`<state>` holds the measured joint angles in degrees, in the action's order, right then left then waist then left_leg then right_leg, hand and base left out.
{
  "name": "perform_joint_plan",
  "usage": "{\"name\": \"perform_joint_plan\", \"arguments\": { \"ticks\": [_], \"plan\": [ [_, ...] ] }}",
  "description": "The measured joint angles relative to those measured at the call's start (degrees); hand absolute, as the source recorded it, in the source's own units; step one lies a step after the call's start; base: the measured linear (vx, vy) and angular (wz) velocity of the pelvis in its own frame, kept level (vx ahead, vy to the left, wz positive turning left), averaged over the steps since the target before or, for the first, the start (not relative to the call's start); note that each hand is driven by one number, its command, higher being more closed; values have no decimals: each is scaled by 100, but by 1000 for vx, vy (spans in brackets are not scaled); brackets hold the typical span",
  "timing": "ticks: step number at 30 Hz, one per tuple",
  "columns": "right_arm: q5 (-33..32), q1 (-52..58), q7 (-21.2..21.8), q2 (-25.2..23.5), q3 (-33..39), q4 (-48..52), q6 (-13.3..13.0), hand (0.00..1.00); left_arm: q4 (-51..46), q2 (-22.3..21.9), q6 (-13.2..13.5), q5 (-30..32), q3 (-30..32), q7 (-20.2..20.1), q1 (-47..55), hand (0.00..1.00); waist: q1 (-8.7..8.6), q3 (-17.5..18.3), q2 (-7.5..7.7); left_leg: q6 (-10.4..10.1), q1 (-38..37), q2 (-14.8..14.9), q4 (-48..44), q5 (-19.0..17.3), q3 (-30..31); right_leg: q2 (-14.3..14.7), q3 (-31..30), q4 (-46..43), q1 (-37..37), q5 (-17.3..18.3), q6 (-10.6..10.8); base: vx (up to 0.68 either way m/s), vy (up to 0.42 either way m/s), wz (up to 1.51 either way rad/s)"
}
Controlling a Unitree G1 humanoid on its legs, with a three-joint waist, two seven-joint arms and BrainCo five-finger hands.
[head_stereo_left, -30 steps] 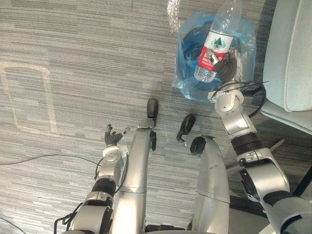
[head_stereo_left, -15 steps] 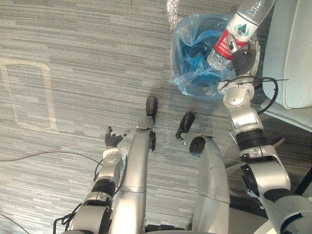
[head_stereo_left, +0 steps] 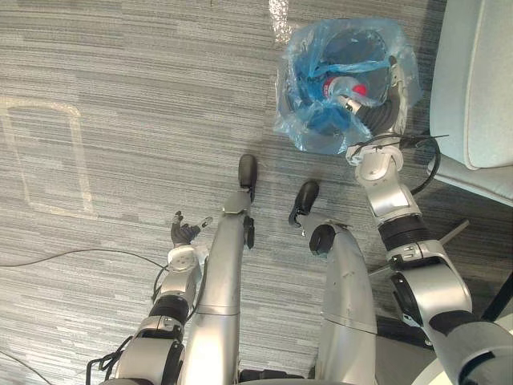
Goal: Gather rubbish on tea table into small bin, then transfer packed bag to large trash can.
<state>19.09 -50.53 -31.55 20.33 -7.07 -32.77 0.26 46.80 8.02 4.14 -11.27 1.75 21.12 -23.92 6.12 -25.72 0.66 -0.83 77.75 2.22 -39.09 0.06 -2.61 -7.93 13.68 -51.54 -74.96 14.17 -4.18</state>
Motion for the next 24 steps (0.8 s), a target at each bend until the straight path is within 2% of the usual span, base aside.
{"name": "perform_joint_plan", "arguments": {
  "ticks": [5,10,17,19,20,24],
  "plan": [
    [586,117,43,5,-291,83,1,0,4,18,0,2,0,0,1,0,0,4,5,-3,-18,28,62,41,-7,34,-1,85,11,-65,8,-62,-19,-4],
    [1043,144,335,9,-725,13,9,0,14,24,10,-3,-1,-6,1,0,0,4,5,-5,-23,36,136,64,-9,57,-14,165,10,-106,37,-60,-22,-3],
    [1477,-56,653,-2,-1231,-864,22,0,56,30,57,-61,-50,-11,1,0,14,5,6,-4,-15,22,335,135,-55,40,-9,271,-36,-123,55,-57,-30,4],
    [1484,-139,700,-2,-1319,-1107,32,0,55,32,65,-135,-61,-10,2,0,11,51,50,-12,54,-5,423,166,-85,-2,-11,269,-147,-123,54,-57,-33,8],
    [1491,-181,739,2,-1342,-1215,48,100,50,29,81,-153,-63,-11,3,0,14,57,58,-18,105,-12,439,176,-80,-8,-2,266,-202,-119,50,-59,-28,11],
    [1621,-346,813,-7,-1368,-1547,108,100,31,12,198,-248,-123,-11,2,0,4,58,61,-31,255,-102,435,224,2,-113,71,135,-348,-78,-7,-67,-29,19]
  ]
}}
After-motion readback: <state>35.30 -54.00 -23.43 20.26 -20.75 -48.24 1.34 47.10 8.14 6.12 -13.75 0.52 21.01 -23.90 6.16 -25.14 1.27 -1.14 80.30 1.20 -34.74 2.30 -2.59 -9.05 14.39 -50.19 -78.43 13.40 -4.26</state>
